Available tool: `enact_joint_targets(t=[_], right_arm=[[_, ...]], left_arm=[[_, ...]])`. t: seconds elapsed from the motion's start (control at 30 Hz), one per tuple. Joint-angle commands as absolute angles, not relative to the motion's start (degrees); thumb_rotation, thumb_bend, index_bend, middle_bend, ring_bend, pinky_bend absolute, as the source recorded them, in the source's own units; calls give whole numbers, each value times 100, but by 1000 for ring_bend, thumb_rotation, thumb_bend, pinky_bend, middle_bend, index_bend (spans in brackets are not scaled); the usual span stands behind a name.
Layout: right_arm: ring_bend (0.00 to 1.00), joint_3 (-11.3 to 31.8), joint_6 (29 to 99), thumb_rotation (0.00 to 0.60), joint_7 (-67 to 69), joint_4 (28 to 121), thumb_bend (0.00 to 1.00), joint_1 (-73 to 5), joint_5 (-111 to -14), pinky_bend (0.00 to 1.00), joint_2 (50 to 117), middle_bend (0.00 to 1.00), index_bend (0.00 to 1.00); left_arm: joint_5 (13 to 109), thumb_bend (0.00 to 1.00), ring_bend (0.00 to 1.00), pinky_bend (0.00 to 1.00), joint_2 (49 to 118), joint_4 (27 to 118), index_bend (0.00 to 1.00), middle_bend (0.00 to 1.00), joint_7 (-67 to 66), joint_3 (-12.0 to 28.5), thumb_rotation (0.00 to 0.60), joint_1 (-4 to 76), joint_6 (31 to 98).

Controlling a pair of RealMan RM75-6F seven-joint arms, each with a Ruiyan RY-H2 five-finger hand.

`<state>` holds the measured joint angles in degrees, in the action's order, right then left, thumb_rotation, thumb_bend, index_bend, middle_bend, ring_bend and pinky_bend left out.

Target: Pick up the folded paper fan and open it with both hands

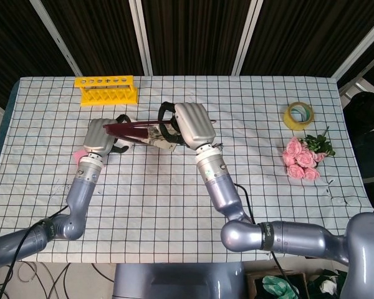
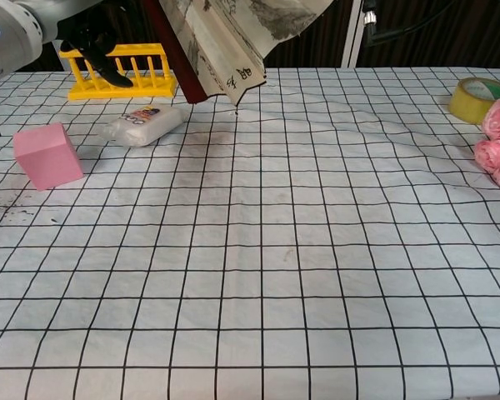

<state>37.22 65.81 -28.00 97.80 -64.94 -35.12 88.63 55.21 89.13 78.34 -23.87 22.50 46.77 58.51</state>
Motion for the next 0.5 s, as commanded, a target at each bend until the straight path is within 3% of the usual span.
enact_joint_targets(t=[0.03,0.5], right_arm=[[1000,3718,6622,600,-2803,9820,572,-6535,-3448,1000,8835,1000,958],[1000,3753,6783,600,-2701,9958,571,-6721,-3095,1000,8829,1000,959]], left_arm=[[5444,75,896,867,8978,7808,347,862,-2442,2231,600,4760,5803],[5596,114,930,906,9525,7396,456,908,-2026,2210,600,5067,5881]])
